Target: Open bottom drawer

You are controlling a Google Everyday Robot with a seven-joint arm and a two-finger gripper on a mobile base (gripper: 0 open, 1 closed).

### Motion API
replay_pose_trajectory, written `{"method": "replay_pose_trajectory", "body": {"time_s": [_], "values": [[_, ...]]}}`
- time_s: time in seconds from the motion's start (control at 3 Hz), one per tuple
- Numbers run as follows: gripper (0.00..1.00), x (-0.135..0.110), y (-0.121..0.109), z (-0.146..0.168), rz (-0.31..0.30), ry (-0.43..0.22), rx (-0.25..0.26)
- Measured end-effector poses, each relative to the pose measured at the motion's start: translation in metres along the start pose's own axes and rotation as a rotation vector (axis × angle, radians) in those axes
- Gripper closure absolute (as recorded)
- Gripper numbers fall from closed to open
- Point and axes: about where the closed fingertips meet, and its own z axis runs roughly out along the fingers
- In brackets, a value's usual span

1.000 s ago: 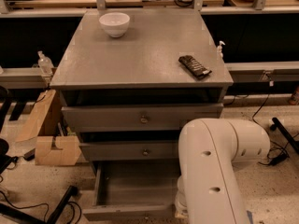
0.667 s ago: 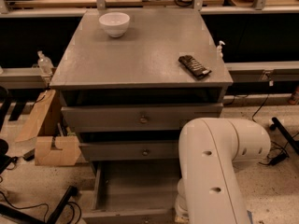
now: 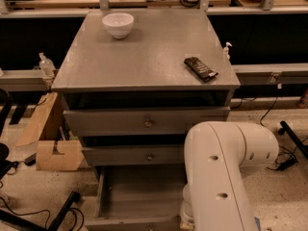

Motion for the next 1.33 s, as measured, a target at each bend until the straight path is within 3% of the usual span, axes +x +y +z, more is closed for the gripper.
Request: {"method": "replay_pose_trajectory", "body": {"time_s": [0.67,1.0,1.33], "values": [[1.0,0.0,0.0,0.0,0.0,0.0,0.0],[0.86,0.0,0.0,0.0,0.0,0.0,0.0],[0.61,0.0,0.0001,0.0001,0.0,0.0,0.0]]}}
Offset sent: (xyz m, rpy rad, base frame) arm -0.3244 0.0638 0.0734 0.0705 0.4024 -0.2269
